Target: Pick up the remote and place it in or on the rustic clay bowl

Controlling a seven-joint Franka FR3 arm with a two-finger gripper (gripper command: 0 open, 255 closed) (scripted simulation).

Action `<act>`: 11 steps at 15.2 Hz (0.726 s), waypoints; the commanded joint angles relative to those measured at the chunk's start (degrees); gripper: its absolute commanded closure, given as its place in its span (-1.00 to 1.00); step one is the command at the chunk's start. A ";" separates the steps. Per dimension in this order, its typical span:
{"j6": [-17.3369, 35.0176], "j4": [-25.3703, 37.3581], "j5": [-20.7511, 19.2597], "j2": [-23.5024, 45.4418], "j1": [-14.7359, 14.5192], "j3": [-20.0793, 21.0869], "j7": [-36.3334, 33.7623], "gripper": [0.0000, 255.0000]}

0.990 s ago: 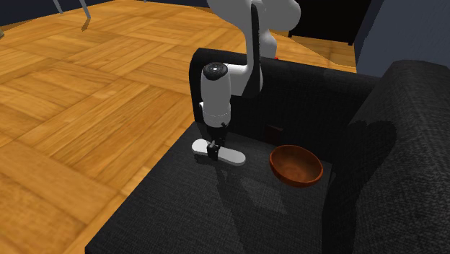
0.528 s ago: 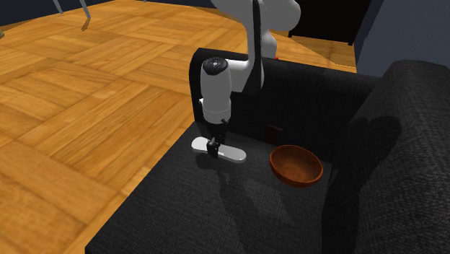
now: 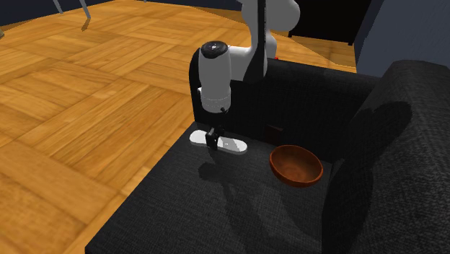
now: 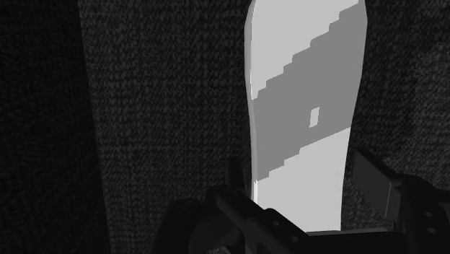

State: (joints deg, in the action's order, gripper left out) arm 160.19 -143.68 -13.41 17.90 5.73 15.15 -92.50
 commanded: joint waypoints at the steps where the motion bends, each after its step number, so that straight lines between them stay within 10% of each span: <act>1: -1.24 -0.55 1.27 -1.83 0.74 1.03 0.90 1.00; 11: -8.70 -1.35 8.42 -10.60 3.16 4.81 6.06 1.00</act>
State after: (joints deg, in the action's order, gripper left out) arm 152.34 -145.31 -5.56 7.91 8.76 19.75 -86.88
